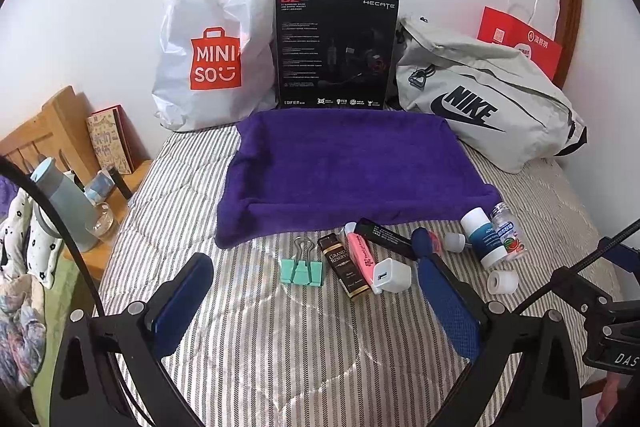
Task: Organize rigid objects
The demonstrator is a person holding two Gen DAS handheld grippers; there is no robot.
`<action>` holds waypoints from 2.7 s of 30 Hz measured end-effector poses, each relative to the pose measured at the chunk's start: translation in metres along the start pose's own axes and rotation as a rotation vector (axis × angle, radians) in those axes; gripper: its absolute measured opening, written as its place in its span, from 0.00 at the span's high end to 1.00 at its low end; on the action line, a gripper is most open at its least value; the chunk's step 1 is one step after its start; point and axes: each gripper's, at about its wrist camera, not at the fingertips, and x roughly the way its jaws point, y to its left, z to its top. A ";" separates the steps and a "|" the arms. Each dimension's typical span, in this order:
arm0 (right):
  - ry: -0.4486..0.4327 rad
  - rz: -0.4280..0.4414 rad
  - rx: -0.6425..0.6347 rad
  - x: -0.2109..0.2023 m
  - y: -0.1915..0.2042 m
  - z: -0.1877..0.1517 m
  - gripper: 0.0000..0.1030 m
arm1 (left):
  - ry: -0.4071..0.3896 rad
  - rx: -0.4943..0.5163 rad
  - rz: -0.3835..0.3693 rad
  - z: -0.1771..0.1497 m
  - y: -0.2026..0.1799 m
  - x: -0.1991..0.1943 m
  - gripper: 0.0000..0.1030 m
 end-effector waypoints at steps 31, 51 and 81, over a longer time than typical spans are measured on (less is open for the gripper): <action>0.006 -0.004 -0.015 -0.002 0.003 -0.001 0.00 | 0.005 0.001 0.010 -0.003 -0.001 -0.003 0.00; 0.008 -0.003 -0.019 -0.002 0.004 -0.003 0.00 | 0.013 0.000 0.007 0.001 0.002 -0.003 0.00; 0.079 -0.017 -0.024 0.040 -0.013 -0.008 0.00 | 0.126 0.016 0.025 -0.019 0.037 0.077 0.00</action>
